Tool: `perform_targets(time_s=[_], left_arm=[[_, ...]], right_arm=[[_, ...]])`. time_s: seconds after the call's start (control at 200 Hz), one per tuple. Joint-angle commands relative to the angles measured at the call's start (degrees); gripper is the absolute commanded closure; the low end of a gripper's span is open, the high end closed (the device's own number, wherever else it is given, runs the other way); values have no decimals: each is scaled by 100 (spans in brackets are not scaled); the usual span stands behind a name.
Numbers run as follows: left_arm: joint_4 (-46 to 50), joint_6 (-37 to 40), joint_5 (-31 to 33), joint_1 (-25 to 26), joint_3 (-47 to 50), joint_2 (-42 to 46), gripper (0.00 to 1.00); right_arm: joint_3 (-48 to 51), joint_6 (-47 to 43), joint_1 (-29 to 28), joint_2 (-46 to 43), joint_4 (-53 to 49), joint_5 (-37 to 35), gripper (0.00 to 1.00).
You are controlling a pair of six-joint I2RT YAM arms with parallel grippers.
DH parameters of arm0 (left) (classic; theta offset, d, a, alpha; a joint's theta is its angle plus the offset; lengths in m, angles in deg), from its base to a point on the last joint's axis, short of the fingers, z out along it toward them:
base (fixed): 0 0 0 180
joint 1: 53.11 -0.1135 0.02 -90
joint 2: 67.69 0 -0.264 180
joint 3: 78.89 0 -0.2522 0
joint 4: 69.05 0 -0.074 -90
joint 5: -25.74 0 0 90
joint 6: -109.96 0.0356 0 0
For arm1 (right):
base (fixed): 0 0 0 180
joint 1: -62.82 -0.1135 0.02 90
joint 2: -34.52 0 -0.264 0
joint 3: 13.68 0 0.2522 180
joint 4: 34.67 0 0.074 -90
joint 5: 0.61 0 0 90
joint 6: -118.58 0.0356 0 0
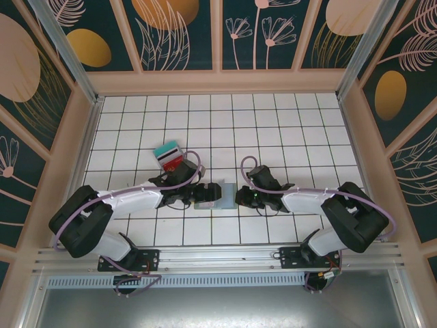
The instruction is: Take the credit cards out of the card holder
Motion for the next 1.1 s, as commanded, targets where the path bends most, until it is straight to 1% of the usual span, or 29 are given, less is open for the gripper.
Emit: perform_targets(time_s=[0.0,0.08,0.18,0.24,0.385,0.445,0.515,0.561,0.626,0.696,0.791,1.096], left_arm=[[251,185,139,44,-140,150,11],[235,192,89,46,-152,157,13],[344,239,207,44,-191,142,20],[490,290,400,37,-244,150,30],[923,524,818,-47,-315,173,63],[1060,624,924,-128,-304,167,71],[1187,687,1034,-283,-246,156,76],[1221,724,1033,-389,-196,140,81],[1192,788,995,-473,-126,111,83],[1139,832,908,-487,-104,56,89],[1020,826,796,-488,-84,-40,92],[892,832,709,-488,-35,-292,95]], right_arm=[[-88,-63,-16,-102,-312,-218,84],[-125,-84,17,-241,-459,-357,82],[-150,-72,95,-470,-551,-419,79],[-182,-78,123,-583,-559,-374,79],[-380,-68,100,-591,-327,142,80],[-473,-17,52,-518,-164,341,81],[-628,26,-35,-375,-39,496,81],[-761,50,-102,-256,-4,541,81],[-944,61,-197,-65,54,637,82],[-1122,50,-300,170,95,709,82],[-1320,27,-397,448,92,800,83],[-1693,-86,-544,995,-1,979,82]])
